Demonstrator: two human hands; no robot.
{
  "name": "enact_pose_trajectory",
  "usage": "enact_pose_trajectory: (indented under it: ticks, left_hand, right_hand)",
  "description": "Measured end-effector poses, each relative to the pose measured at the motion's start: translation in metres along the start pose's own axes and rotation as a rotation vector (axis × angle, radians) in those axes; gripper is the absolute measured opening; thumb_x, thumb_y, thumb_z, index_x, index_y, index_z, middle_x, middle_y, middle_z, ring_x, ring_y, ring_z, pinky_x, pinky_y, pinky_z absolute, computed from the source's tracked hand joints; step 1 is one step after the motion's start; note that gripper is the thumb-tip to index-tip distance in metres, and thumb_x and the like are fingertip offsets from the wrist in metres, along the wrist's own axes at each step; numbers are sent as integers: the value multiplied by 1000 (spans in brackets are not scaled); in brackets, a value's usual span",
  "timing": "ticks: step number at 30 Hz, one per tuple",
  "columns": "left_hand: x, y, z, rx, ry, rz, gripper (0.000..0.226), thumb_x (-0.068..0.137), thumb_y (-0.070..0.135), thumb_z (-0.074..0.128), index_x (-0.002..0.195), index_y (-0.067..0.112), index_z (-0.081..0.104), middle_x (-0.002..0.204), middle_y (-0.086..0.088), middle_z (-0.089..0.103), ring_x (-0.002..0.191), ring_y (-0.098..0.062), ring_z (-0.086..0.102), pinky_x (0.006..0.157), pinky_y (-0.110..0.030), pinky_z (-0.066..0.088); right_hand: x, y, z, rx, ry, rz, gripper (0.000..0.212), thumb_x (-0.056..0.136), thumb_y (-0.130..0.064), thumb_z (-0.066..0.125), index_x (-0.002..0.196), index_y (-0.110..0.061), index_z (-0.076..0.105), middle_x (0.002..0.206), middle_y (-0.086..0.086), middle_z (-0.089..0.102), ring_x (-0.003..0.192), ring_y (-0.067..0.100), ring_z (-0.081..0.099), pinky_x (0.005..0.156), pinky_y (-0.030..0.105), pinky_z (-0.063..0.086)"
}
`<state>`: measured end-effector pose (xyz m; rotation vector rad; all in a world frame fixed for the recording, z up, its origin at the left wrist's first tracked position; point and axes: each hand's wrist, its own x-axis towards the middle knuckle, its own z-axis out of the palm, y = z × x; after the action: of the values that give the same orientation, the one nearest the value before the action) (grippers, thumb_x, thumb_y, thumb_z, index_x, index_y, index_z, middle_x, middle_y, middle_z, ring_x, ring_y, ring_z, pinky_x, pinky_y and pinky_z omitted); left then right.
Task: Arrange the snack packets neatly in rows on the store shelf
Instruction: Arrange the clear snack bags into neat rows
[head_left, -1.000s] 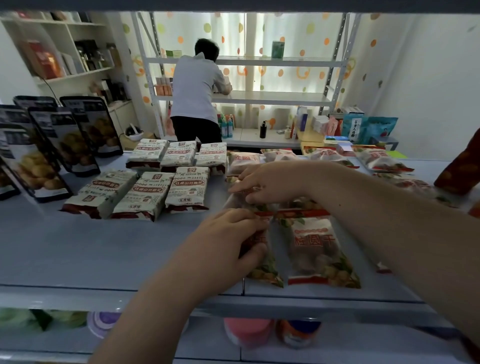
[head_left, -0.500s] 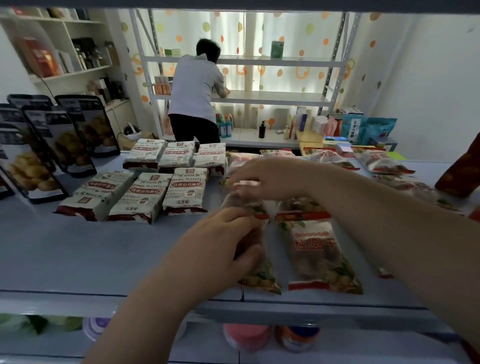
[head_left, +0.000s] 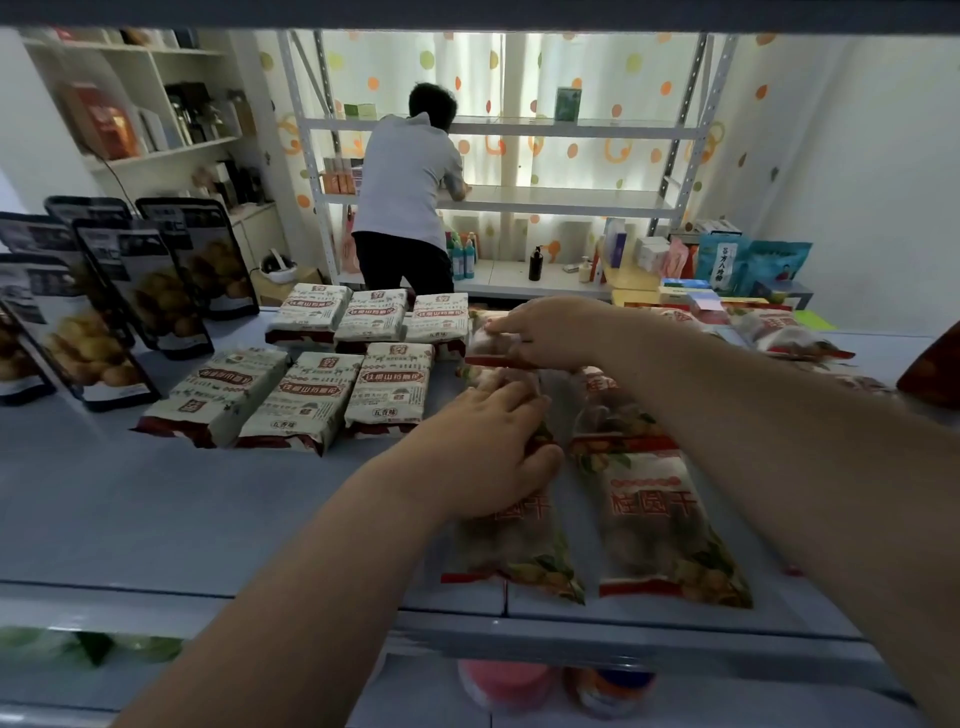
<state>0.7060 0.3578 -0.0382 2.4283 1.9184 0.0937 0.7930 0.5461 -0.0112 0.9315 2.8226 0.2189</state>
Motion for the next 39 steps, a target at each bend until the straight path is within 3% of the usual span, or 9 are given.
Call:
enact_pose_trajectory:
  ticks: [13, 16, 18, 22, 26, 31, 36, 39]
  left_hand:
    - [-4, -4, 7, -68, 17, -3, 59, 102, 49, 27, 155, 22, 23, 164, -3, 12, 151, -22, 0, 122, -38, 4]
    - [-11, -4, 5, -124, 123, 7, 56, 101, 49, 32, 151, 24, 34, 161, -1, 26, 150, -20, 13, 119, -33, 12]
    - [-16, -1, -1, -96, 180, 27, 58, 98, 53, 31, 147, 24, 41, 155, 1, 37, 145, -18, 25, 116, -31, 20]
    - [-25, 22, -17, -34, 121, 90, 64, 93, 61, 28, 148, 29, 36, 150, 6, 42, 135, -18, 40, 108, -35, 34]
    - [-25, 58, -18, 61, 64, 162, 63, 97, 57, 31, 153, 30, 22, 159, 5, 26, 143, -18, 29, 114, -37, 23]
    - [-22, 103, 0, 69, 140, 170, 59, 99, 48, 29, 152, 22, 29, 158, -4, 32, 147, -24, 25, 119, -37, 17]
    - [-14, 135, 16, 109, 58, 2, 66, 99, 55, 24, 156, 25, 13, 164, -3, 13, 151, -22, 10, 122, -44, 9]
    - [-13, 147, 21, 110, 50, -61, 67, 97, 57, 22, 155, 25, 14, 165, -2, 10, 151, -22, 9, 121, -46, 13]
  right_hand:
    - [-14, 0, -10, 73, 71, 68, 50, 98, -33, 49, 147, -39, 39, 142, 0, 54, 119, 21, 56, 96, 37, 48]
    - [-47, 4, -26, 123, 140, 101, 46, 98, -32, 50, 144, -31, 46, 143, 0, 52, 126, 20, 50, 100, 35, 41]
    - [-77, 4, -32, 158, 145, 115, 42, 98, -36, 50, 140, -34, 49, 140, -2, 54, 120, 16, 51, 97, 33, 41]
    - [-144, 1, -26, 145, 102, 156, 40, 98, -46, 48, 138, -42, 50, 142, -8, 52, 125, 16, 50, 103, 38, 43]
    - [-209, 2, -3, 236, 155, 322, 45, 92, -55, 44, 137, -50, 45, 147, -14, 45, 129, 13, 47, 102, 42, 46]
    - [-269, 10, 26, 304, 138, 491, 50, 98, -48, 43, 147, -49, 31, 158, -17, 24, 143, 10, 25, 111, 36, 30]
    - [-291, 5, 47, 361, 139, 463, 54, 95, -54, 39, 147, -51, 28, 161, -17, 15, 149, 13, 13, 116, 40, 28]
    - [-297, 3, 55, 348, 179, 442, 54, 95, -57, 36, 147, -50, 28, 160, -17, 20, 146, 11, 21, 109, 37, 35]
